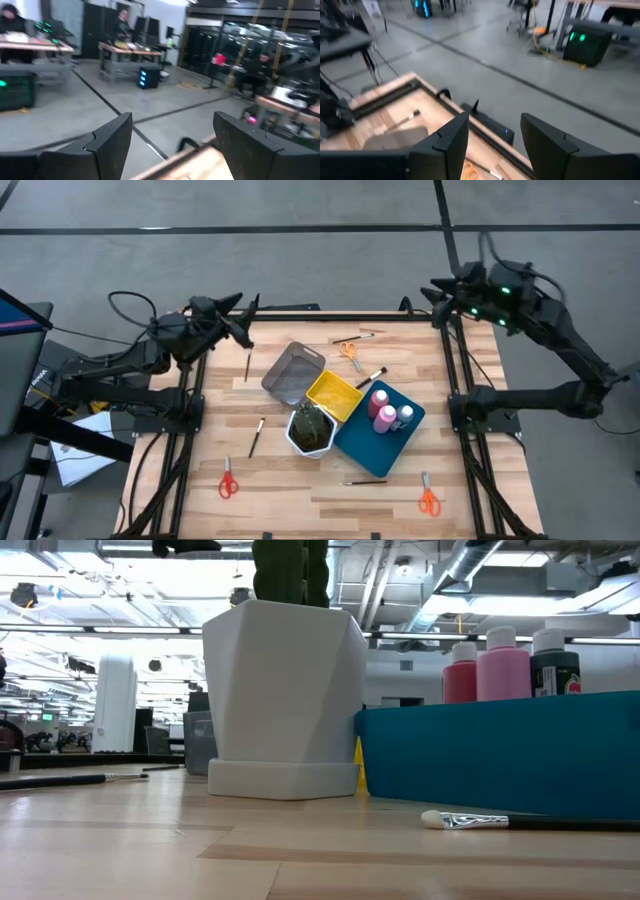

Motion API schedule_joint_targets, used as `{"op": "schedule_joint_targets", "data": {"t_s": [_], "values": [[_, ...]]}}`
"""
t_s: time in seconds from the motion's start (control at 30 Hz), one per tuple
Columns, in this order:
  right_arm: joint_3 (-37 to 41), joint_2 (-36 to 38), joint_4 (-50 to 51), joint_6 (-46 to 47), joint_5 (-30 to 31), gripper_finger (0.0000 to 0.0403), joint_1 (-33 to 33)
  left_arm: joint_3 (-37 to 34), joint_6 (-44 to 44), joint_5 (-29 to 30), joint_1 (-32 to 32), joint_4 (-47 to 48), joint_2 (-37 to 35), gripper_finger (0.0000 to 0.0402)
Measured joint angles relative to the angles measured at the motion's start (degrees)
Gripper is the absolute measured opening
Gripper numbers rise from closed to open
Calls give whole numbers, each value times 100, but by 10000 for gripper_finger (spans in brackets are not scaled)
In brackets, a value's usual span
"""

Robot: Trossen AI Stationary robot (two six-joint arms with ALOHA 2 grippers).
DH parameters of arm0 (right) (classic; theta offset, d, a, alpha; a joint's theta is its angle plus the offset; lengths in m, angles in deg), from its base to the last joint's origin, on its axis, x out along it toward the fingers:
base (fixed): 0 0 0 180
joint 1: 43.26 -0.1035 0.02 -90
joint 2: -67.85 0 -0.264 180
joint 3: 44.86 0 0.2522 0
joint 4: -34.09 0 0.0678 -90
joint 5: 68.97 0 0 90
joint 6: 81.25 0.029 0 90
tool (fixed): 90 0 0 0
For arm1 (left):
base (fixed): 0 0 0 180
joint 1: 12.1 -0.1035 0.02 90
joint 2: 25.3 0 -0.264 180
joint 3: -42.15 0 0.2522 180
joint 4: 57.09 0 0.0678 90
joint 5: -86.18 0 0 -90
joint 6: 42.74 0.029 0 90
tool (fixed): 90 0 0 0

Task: Pick & Place Paint Supplies
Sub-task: Put the makeup brush into the black bin

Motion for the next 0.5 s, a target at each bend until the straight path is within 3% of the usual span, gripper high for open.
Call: {"op": "schedule_joint_targets", "data": {"t_s": [0.37,0.5], "values": [[-16,-1112,116,20,-1377,175,1217,0,496,-1662,-1718,-51,33,273],[-452,-1535,428,-227,-1772,175,1548,0,536,-2467,-2256,-46,33,273]]}}
